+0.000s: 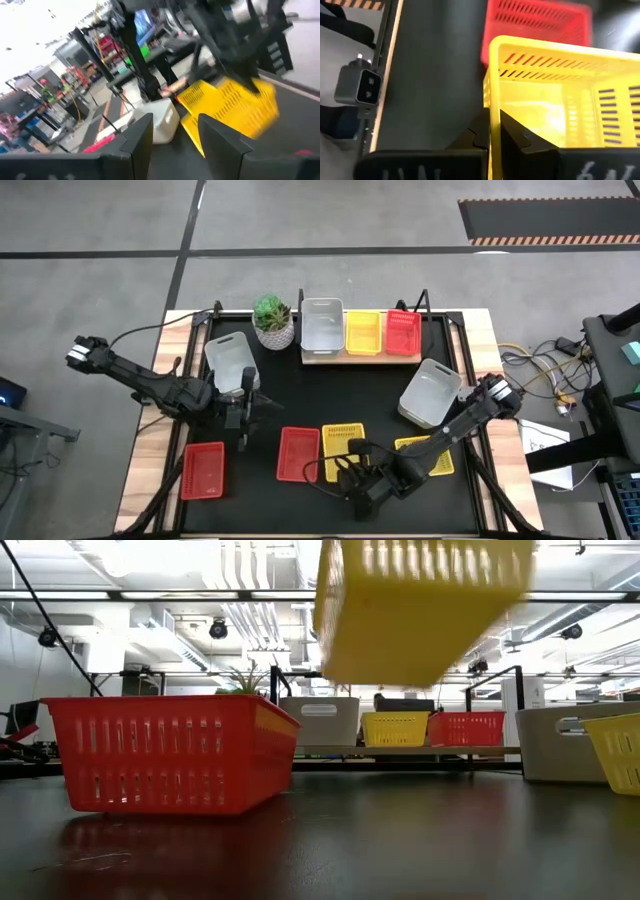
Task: Stack baskets on shelf by color
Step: Stack the left yellow bin on the yellow bin on the shelf
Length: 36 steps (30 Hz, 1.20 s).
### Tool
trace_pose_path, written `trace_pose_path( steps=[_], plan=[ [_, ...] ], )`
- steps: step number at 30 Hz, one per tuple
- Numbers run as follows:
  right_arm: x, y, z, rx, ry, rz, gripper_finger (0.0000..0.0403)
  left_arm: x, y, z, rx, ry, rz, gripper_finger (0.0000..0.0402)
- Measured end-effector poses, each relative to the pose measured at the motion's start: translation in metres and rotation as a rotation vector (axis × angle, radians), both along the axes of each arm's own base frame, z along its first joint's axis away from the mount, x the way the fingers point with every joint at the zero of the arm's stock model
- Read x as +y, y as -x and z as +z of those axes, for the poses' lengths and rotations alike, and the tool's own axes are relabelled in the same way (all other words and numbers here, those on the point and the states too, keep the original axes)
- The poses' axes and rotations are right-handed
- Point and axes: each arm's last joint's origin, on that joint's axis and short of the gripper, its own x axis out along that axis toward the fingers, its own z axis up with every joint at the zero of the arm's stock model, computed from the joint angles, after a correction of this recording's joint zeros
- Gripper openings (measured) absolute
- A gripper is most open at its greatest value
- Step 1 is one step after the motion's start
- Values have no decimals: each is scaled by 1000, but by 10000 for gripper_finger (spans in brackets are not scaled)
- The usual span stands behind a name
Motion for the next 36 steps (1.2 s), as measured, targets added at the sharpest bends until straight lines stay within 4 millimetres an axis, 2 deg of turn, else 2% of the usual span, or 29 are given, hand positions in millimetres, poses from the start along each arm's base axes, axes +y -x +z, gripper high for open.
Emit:
trace_pose_path(
  steps=[5, 10, 16, 22, 26, 31, 36],
  plan=[
    [-10, 4, 40, -7, 151, 36, 8, 0, 0, -4, 19, -6, 0, 141],
    [-43, 2, 68, 41, 333, 42, 8, 0, 0, -3, 16, -14, -1, 141],
    [-103, -13, 84, 68, 403, 36, 8, 0, 1, 1, -4, -32, -2, 141],
    [-171, -13, 89, 129, 355, -11, 8, 1, 2, 2, 3, 7, 0, 141],
    [-221, -5, 93, 133, 342, -23, 8, 0, 1, 1, 10, 23, 1, 141],
    [-284, 8, 95, 23, 225, -10, 8, 1, 2, 1, 7, 16, 0, 141],
    [-329, 28, 89, -97, 152, -42, 8, 1, 4, 4, -17, 4, -2, 141]
  ],
)
